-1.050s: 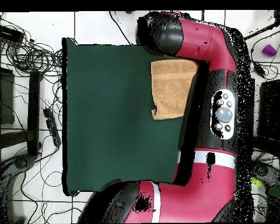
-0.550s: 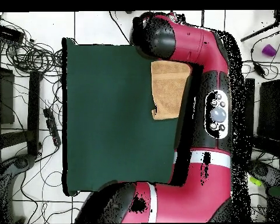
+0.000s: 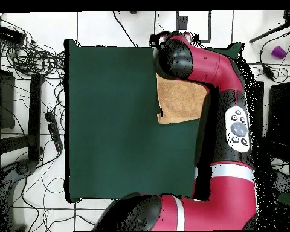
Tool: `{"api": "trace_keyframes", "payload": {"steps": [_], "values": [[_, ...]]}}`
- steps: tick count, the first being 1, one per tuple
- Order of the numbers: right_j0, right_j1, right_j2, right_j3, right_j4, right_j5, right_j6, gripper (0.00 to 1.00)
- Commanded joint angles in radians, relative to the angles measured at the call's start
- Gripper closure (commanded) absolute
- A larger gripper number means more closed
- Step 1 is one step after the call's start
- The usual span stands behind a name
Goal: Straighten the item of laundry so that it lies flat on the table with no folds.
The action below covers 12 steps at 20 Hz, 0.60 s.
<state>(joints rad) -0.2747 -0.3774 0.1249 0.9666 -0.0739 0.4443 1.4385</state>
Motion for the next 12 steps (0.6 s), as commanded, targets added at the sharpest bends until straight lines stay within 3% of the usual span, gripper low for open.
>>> {"api": "trace_keyframes", "payload": {"steps": [1, 12], "values": [[0.015, -0.007, 0.106, 0.258, 0.048, 0.041, 0.160, 0.00], [0.079, -0.019, 0.052, 0.304, 0.066, -0.059, 0.280, 0.00]]}}
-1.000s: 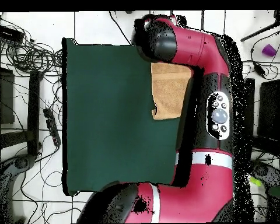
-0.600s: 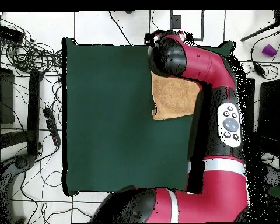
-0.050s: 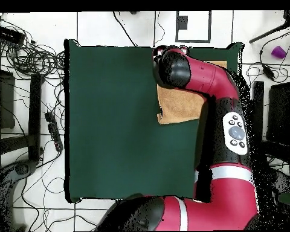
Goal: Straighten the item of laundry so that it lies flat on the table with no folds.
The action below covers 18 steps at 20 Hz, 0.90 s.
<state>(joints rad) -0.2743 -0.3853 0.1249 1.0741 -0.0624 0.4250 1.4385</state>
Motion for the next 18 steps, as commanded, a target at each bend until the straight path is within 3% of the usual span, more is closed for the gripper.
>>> {"api": "trace_keyframes", "payload": {"steps": [1, 5, 11, 18], "values": [[0.089, -0.009, 0.043, 0.193, 0.062, -0.041, 0.296, 0.00], [0.133, 0.004, -0.009, 0.161, 0.074, -0.024, 0.323, 0.00], [0.064, 0.033, 0.081, 0.221, 0.047, -0.225, 0.262, 0.00], [0.014, 0.044, 0.134, 0.241, 0.030, -0.266, 0.188, 0.00]]}}
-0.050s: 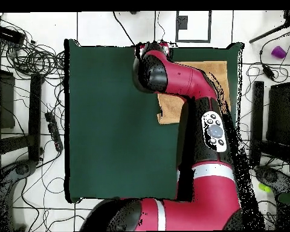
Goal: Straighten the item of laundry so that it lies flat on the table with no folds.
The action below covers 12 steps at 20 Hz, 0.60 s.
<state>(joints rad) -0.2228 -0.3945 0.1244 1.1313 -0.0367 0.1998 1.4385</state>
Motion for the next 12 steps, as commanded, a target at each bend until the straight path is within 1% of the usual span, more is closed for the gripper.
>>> {"api": "trace_keyframes", "payload": {"steps": [1, 3, 10, 12], "values": [[-0.043, 0.053, 0.140, 0.185, 0.004, -0.035, 0.177, 0.00], [-0.043, 0.052, 0.139, 0.186, 0.004, -0.037, 0.173, 0.00], [0.008, 0.061, 0.079, 0.186, 0.021, -0.096, 0.240, 0.00], [0.005, 0.058, 0.085, 0.194, 0.018, -0.101, 0.239, 0.00]]}}
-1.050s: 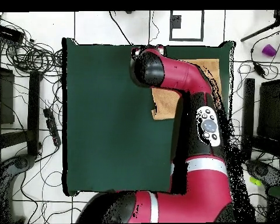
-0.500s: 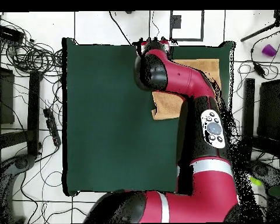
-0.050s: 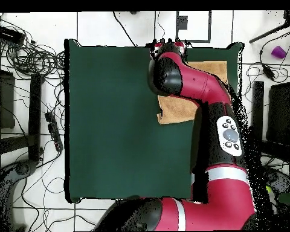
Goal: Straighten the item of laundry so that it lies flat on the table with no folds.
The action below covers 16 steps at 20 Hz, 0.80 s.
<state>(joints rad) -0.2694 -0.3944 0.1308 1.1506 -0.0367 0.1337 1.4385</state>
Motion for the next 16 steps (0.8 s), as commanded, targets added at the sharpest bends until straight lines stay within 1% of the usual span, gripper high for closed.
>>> {"api": "trace_keyframes", "payload": {"steps": [1, 5, 7, 14, 16], "values": [[0.052, 0.057, 0.079, 0.179, 0.016, -0.039, 0.239, 0.00], [0.055, 0.055, 0.081, 0.188, 0.043, 0.034, 0.232, 0.00], [0.087, 0.064, 0.037, 0.167, 0.056, 0.068, 0.240, 0.00], [0.072, 0.072, 0.051, 0.159, 0.050, 0.103, 0.191, 0.00], [0.078, 0.076, 0.044, 0.156, 0.049, 0.098, 0.193, 0.00]]}}
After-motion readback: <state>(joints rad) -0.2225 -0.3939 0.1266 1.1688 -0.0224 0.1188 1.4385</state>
